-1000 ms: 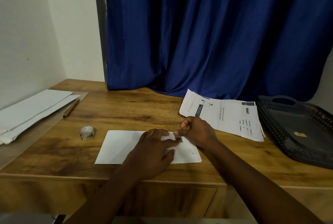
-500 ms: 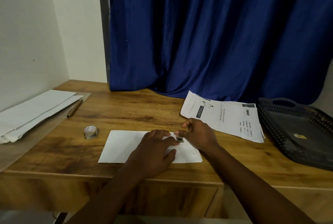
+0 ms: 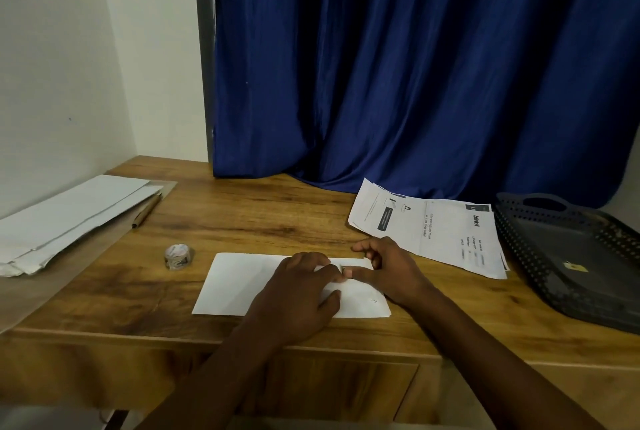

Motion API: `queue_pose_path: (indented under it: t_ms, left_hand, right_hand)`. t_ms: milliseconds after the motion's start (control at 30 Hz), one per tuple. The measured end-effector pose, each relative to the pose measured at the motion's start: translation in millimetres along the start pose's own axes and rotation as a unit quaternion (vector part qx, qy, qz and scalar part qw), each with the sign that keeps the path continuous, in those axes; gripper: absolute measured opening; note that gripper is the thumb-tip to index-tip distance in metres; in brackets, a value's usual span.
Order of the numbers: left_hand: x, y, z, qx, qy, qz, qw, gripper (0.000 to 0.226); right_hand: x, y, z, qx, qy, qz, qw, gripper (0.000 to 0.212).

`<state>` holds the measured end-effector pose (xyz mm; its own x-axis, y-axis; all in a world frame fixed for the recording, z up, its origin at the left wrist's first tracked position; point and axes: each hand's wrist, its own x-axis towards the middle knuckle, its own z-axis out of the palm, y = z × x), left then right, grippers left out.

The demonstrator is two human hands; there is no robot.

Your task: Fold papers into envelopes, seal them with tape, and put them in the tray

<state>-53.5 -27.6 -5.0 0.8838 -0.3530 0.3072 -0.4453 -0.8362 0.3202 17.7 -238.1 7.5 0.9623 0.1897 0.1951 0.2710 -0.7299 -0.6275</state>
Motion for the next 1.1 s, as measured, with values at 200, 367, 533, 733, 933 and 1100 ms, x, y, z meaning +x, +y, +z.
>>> queue_pose_path:
  t_ms: [200,367,533,733,933,1100]
  left_hand:
    - [-0.7,1.1,0.0,-0.002,0.023,-0.007,1.000,0.045]
    - [-1.7,5.0,-3.5,-0.029,0.038,-0.017,0.999,0.067]
    - [-1.1,3.9,-2.6,-0.035,0.056,-0.007,0.998,0.079]
    - [0.3,3.8,-3.6,-0.030,0.066,0.006,0.997,0.089]
    - [0.2,7.4,-5.6,-0.034,0.082,0.031,0.996,0.092]
    - [-0.5,12.1,-8.1,-0.012,0.147,0.051,0.988,0.088]
  right_hand:
    - [-1.9,6.5,-8.7,0.039,-0.048,-0.003,0.998,0.071]
    - [0.6,-6.0,-18.0,0.012,-0.112,-0.014,0.993,0.085]
    - [7.6,-31.0,-9.5,-0.080,-0.119,-0.071,0.987,0.074]
    - [31.9,-48.9,-9.9,-0.138,-0.192,-0.049,0.970,0.048]
    - [44.0,-51.5,-30.4,-0.130,-0.292,-0.039,0.947,0.039]
    - [26.1,-49.0,-53.4,-0.067,-0.324,-0.006,0.944,0.020]
